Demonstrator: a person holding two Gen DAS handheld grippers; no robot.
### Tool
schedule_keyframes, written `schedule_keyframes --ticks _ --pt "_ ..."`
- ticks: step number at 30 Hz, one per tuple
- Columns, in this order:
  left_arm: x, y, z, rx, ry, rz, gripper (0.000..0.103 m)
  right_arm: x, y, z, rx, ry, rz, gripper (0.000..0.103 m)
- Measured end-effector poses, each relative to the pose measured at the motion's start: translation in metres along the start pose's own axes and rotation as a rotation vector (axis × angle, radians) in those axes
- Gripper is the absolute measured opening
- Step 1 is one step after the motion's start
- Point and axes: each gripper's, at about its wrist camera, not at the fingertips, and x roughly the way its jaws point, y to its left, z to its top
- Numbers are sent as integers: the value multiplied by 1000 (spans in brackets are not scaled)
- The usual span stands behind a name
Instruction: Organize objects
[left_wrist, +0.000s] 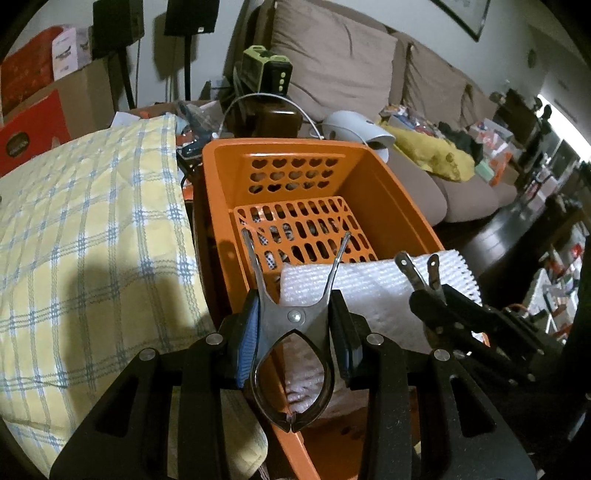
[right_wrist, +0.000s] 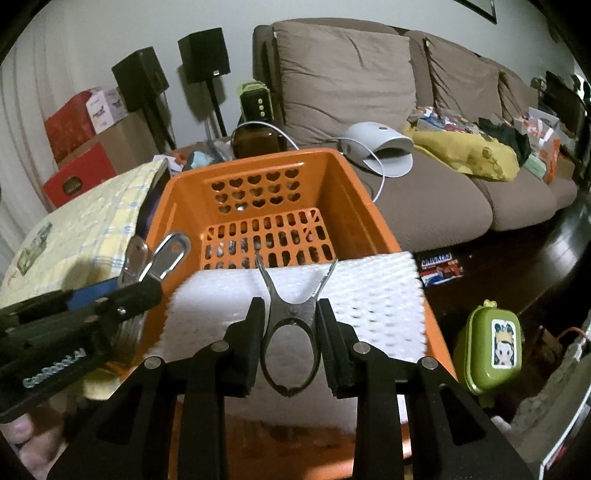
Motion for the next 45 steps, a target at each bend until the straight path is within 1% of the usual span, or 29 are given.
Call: schedule_keyframes --ticks 7,12,17,19,23,31,34,37,45 --pt "6 -2 1 3 -14 0 34 -1 6 11 -20 -58 5 28" --pt "10 -2 3 1 -14 5 34 7 10 14 -53 -58 -3 28" --pt "15 0 4 -5 -8 5 34 11 12 18 -66 -57 8 28" --pt "16 0 4 -4 -9 7 34 11 12 19 -75 -61 -7 28" --pt "18 -2 6 -2 -11 4 34 15 9 18 -69 -51 -12 28" --pt "25 -6 7 -3 -3 -5 34 23 6 17 -58 -32 4 28" --pt "27 -7 5 0 1 2 34 26 3 15 -54 -19 4 28" --pt "24 -9 4 14 -16 19 34 29 3 14 -53 -8 5 28" --pt "26 -9 4 14 -13 20 34 28 1 12 -72 2 -7 28"
